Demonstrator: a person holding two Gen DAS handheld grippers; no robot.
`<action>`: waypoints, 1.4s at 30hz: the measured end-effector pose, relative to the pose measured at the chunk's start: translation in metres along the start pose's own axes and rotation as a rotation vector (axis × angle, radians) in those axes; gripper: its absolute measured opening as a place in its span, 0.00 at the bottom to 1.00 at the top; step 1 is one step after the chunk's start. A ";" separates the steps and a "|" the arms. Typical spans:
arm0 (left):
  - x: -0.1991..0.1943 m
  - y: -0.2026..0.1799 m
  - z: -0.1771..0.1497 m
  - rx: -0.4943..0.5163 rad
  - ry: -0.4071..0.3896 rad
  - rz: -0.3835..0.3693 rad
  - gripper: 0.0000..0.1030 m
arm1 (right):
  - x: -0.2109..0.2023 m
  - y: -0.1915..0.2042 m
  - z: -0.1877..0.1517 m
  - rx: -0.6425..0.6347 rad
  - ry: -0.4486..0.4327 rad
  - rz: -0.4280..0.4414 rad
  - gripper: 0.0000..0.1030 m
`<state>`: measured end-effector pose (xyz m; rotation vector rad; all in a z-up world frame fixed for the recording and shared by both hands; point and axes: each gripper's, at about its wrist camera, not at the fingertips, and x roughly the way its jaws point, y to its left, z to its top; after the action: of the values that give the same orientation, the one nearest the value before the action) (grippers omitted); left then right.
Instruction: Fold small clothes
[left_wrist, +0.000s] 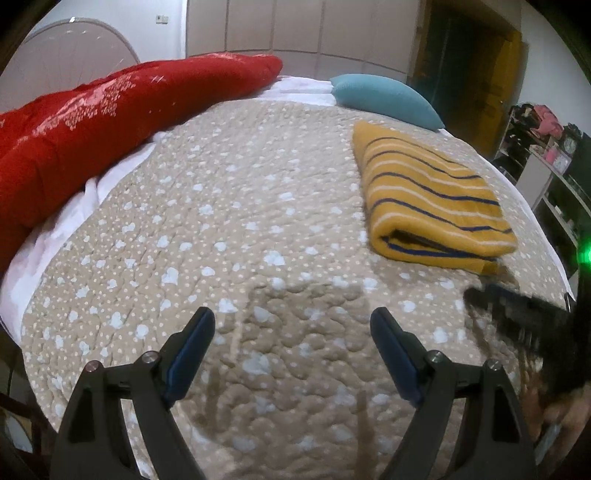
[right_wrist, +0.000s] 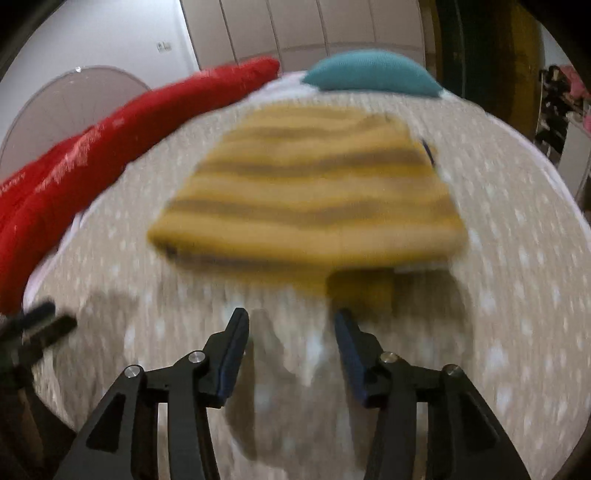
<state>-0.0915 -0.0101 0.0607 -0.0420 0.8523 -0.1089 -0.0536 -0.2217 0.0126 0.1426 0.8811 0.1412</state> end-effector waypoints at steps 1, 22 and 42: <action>-0.005 -0.005 -0.001 0.011 -0.006 0.002 0.83 | -0.008 -0.003 -0.009 0.000 -0.013 -0.009 0.51; -0.088 -0.099 -0.026 0.211 -0.082 0.021 0.83 | -0.128 -0.039 -0.050 0.039 -0.181 -0.202 0.64; -0.096 -0.096 -0.031 0.192 -0.094 0.001 0.84 | -0.124 -0.024 -0.050 -0.004 -0.157 -0.229 0.70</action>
<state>-0.1851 -0.0941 0.1202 0.1325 0.7447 -0.1859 -0.1686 -0.2645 0.0709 0.0477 0.7349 -0.0808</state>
